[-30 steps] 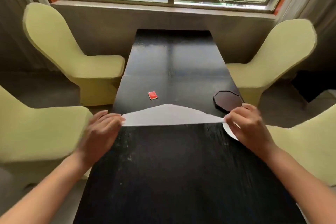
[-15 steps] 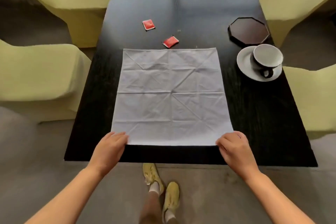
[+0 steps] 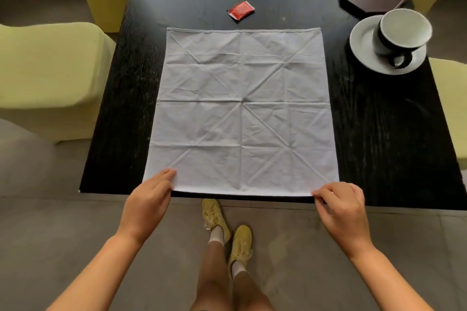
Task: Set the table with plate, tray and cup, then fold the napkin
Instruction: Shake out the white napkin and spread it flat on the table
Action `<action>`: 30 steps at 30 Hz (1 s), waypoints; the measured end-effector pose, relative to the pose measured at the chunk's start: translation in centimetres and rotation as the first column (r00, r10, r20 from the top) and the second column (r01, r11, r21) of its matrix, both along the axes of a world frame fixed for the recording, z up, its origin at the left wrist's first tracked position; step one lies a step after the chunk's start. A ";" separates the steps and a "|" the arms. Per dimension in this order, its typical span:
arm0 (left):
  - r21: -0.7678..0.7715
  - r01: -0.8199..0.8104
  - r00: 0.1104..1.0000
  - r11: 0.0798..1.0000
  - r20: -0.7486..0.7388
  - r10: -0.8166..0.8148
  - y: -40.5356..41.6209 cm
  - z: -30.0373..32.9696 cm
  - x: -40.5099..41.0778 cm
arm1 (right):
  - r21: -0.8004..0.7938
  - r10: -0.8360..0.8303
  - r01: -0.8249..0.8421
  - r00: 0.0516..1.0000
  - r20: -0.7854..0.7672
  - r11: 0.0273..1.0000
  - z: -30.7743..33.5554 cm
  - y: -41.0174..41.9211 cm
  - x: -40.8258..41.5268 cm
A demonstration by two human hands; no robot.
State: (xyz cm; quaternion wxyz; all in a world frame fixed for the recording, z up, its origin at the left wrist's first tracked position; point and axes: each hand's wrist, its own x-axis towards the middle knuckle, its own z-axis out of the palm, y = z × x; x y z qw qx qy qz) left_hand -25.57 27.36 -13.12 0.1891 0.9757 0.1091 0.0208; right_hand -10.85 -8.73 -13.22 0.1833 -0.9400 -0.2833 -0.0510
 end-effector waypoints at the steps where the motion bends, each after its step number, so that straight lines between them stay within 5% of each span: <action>1: -0.002 0.001 1.000 1.000 0.011 -0.001 0.0 0.0 -0.2 | 0.004 0.000 0.000 1.000 0.000 1.000 0.0 -0.1 -0.3; 15: -0.059 -0.123 0.982 0.991 0.134 0.130 -3.9 1.2 1.9 | 0.099 -0.188 0.192 0.981 -0.046 0.976 1.2 5.0 -2.2; 22: 0.057 -0.046 0.973 0.997 -0.225 0.057 -10.6 -1.4 9.4 | -0.330 -0.140 0.044 0.951 -0.275 0.943 -1.3 15.5 -2.1; 30: 0.099 -0.048 0.965 0.994 -0.253 0.072 -6.1 -3.1 8.2 | -0.402 -0.212 0.101 0.947 -0.241 0.910 -2.4 10.9 0.2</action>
